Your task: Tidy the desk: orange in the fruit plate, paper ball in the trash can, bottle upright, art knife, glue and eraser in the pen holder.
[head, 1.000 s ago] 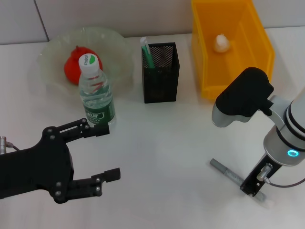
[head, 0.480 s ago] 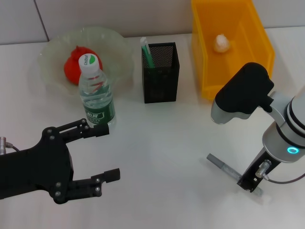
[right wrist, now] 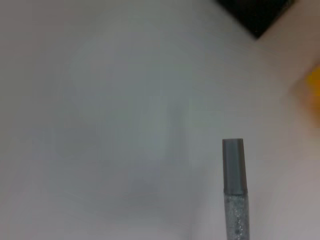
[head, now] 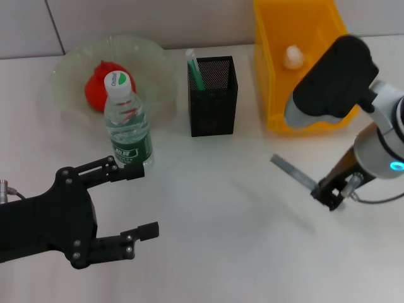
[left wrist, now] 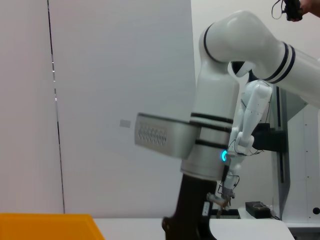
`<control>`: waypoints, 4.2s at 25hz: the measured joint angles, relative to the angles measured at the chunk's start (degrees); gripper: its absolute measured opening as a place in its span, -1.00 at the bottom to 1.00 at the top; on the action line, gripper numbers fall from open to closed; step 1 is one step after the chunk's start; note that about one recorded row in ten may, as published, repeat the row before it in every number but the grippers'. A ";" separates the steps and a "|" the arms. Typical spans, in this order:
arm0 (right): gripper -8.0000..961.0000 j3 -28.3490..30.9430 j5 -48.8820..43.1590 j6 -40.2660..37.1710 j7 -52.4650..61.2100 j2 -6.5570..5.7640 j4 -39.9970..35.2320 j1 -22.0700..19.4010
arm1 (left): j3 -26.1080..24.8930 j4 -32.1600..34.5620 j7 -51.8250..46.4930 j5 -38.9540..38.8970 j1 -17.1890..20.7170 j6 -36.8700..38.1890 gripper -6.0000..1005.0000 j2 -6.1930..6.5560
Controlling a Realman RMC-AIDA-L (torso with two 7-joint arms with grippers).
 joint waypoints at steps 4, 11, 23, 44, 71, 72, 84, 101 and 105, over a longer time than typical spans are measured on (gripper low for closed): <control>-0.71 -0.06 -2.02 0.90 -1.81 0.01 -4.83 -0.35 | 0.01 -0.02 0.05 0.00 -0.24 0.00 0.58 0.00; -0.72 -0.11 -5.80 3.30 -5.49 0.13 -10.95 -0.45 | -0.08 -0.54 0.75 0.00 -0.33 -0.12 0.58 0.00; -0.72 3.43 -6.28 8.64 -17.14 -0.10 -13.10 0.16 | -0.77 -0.50 1.45 -0.08 0.16 0.00 0.58 -0.08; -0.72 8.95 -6.46 10.68 -41.99 -1.81 -12.58 4.50 | -0.77 -3.14 4.74 -2.24 0.29 0.00 0.58 -0.36; -0.72 7.15 -6.64 7.95 -61.04 -5.20 -7.20 11.98 | -0.28 -11.63 13.07 -5.09 -0.29 -0.62 0.58 -0.03; -0.72 7.10 -6.63 7.95 -62.05 -5.19 -7.24 12.00 | -0.33 -11.62 12.97 -4.72 -0.29 -0.62 0.58 0.01; -0.72 6.58 -6.81 8.37 -72.89 -4.25 -7.17 11.68 | -0.94 -9.33 7.49 2.77 -1.04 -0.31 0.58 0.82; -0.73 7.25 -6.90 22.35 -88.55 -4.51 3.45 13.76 | -0.96 -9.25 7.88 2.81 -0.98 -0.58 0.58 0.08; -0.72 6.54 -6.90 25.21 -92.57 -4.28 7.39 15.04 | -0.95 -9.54 7.97 2.78 -1.01 -0.70 0.58 -0.12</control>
